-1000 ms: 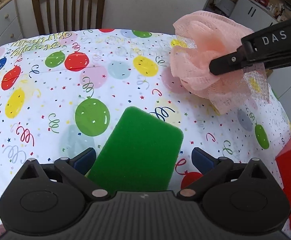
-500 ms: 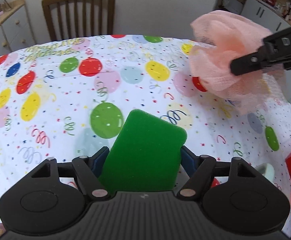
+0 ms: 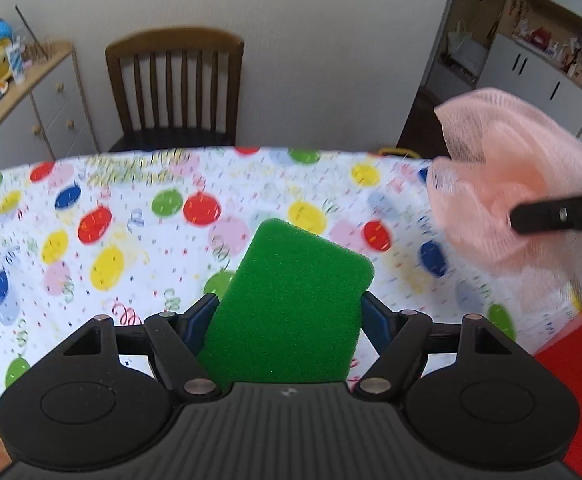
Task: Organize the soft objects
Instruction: 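Lift and carry the pink puff with the right gripper while the left carries the green sponge to the box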
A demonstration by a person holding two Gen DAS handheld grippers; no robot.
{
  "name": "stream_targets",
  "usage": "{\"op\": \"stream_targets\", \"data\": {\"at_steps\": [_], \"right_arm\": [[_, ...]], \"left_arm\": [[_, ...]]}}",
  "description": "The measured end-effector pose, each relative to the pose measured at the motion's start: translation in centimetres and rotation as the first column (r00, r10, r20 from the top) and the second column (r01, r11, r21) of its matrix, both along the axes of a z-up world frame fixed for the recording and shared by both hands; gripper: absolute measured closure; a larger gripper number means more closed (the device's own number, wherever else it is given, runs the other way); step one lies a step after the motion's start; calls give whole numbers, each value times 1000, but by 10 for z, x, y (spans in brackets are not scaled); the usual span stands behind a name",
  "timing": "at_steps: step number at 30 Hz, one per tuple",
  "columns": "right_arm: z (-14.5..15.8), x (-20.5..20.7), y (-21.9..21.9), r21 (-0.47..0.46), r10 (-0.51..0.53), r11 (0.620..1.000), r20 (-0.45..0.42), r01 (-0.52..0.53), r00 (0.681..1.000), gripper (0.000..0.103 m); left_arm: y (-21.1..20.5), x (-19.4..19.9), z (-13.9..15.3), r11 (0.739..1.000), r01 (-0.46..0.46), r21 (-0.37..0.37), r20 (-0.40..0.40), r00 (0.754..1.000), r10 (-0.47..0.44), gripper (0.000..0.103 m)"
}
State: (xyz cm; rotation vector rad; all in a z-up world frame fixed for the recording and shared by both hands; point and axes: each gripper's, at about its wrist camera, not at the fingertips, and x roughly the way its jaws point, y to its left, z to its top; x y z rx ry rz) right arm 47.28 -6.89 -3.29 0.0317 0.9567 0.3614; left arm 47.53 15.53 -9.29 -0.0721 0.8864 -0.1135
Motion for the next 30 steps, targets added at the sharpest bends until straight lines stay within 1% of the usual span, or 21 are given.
{"op": "stream_targets", "data": {"at_steps": [8,12,16,23,30], "right_arm": [[37,-55,-34,12,47,999,58,-48,997,78],[51,-84,-60,27,48,998,84,-50,995,78],[62,-110,-88,43,49,998,101,-53,994,78],[70,-145,-142,60,57,996,114,-64,992,78],[75,-169,-213,72,-9,997,128,-1,992,78]], "left_arm": [[-24,-38,58,999,23,22,86,996,-25,28],[-42,-60,81,999,33,42,121,992,-38,28],[-65,-80,100,999,44,27,136,990,-47,28],[-122,-111,118,996,84,23,163,983,-86,28],[-193,-129,121,987,156,43,173,972,-162,28]]}}
